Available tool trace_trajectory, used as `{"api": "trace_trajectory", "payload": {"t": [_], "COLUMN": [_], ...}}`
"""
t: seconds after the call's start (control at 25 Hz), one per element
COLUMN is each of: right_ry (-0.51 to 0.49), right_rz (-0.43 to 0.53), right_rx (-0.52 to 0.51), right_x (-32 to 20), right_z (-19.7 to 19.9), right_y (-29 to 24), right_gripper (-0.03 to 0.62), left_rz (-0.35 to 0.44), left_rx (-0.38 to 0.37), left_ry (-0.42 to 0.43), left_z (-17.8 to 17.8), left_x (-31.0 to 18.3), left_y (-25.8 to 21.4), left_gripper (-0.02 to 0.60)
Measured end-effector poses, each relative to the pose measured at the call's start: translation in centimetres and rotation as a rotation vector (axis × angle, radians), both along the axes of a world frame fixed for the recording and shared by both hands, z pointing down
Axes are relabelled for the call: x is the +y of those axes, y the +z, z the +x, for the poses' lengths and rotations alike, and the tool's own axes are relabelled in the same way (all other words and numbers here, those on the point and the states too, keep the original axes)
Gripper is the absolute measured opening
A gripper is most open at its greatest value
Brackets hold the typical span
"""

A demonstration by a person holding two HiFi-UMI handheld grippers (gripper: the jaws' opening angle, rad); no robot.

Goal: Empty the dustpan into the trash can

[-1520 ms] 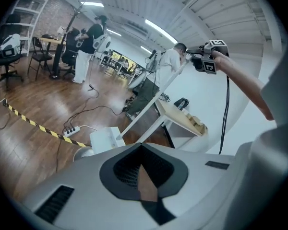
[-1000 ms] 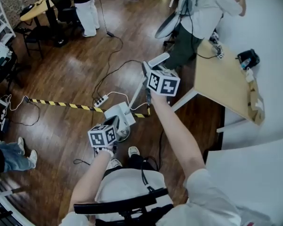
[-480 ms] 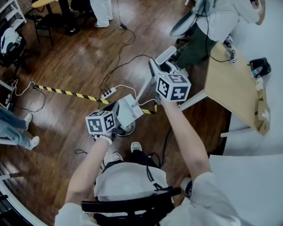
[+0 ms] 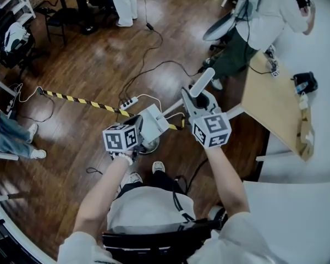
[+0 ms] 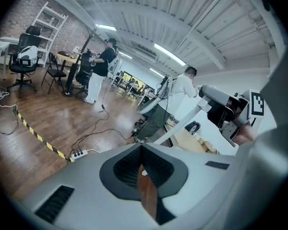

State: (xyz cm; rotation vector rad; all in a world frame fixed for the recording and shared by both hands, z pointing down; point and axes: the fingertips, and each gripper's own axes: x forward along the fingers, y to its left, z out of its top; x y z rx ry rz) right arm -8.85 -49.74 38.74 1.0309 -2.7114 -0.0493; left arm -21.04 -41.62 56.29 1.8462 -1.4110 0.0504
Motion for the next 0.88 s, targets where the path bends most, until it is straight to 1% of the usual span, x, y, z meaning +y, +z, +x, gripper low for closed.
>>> {"api": "trace_trajectory", "payload": {"t": [0.12, 0.28, 0.4, 0.56, 0.76, 0.88], "right_ry": [-0.02, -0.03, -0.054, -0.084, -0.12, -0.161], "right_rz": [0.034, 0.067, 0.098, 0.132, 0.168, 0.212], "right_rx": [0.028, 0.037, 0.054, 0.066, 0.083, 0.093], "right_x": [2.7, 6.1, 8.7, 12.6, 17.4, 20.3], "right_z": [0.9, 1.6, 1.7, 2.0, 2.2, 2.4], "right_y": [0.3, 0.6, 0.9, 1.9, 2.6, 3.1], "right_gripper": [0.118, 0.117, 0.117, 0.117, 0.117, 0.117], "left_rz": [-0.001, -0.003, -0.006, -0.002, 0.004, 0.0], "left_rx": [0.007, 0.002, 0.006, -0.012, -0.022, -0.027], "left_ry": [0.016, 0.02, -0.007, -0.035, -0.076, -0.099], "left_z": [0.6, 0.9, 0.8, 1.1, 2.5, 3.8], "left_x": [1.4, 3.4, 5.4, 8.4, 12.4, 15.3], "left_y": [0.1, 0.6, 0.9, 1.0, 0.9, 0.8], "left_gripper": [-0.012, -0.012, -0.012, -0.012, -0.012, -0.012]}}
